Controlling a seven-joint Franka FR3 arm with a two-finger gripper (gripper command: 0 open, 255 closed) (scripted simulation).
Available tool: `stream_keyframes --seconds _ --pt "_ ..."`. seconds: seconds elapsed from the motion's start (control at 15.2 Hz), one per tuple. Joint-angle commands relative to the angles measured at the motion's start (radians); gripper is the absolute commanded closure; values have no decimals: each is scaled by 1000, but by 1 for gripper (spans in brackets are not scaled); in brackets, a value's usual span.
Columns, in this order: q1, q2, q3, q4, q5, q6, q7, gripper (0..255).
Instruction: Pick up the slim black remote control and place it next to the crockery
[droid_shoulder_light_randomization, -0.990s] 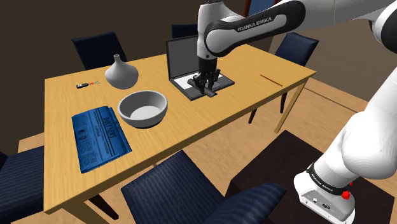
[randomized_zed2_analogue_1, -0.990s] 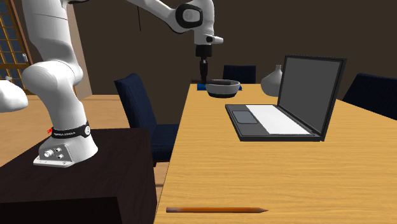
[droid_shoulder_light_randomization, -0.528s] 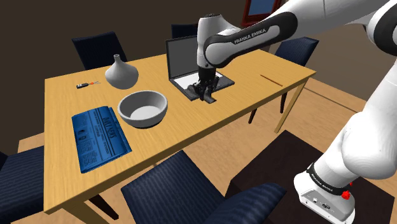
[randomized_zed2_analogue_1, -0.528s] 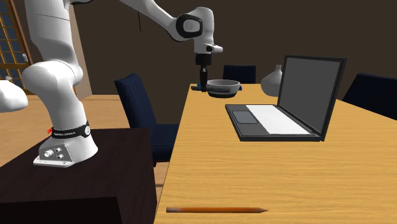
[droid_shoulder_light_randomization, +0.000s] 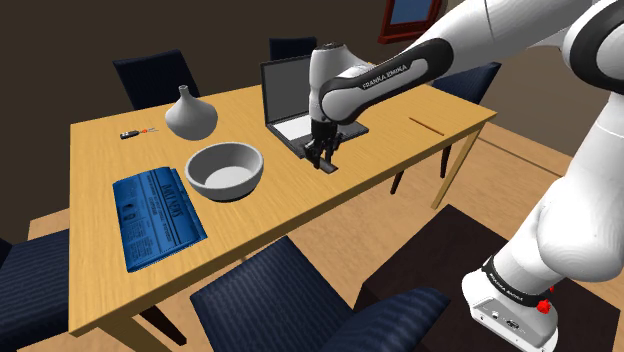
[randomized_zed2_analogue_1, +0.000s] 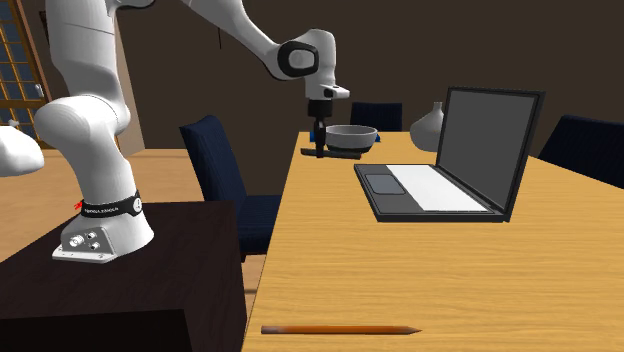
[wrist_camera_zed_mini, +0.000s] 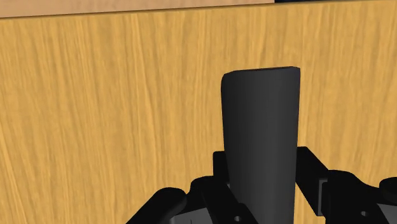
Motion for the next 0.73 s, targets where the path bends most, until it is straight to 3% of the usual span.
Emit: stream_keyframes --seconds 0.0,0.33,0.66 --pt "0 14 -1 -11 -3 26 2 255" --pt "2 51 -3 -34 -10 86 9 255" --pt "2 51 -3 -34 -10 86 8 255"
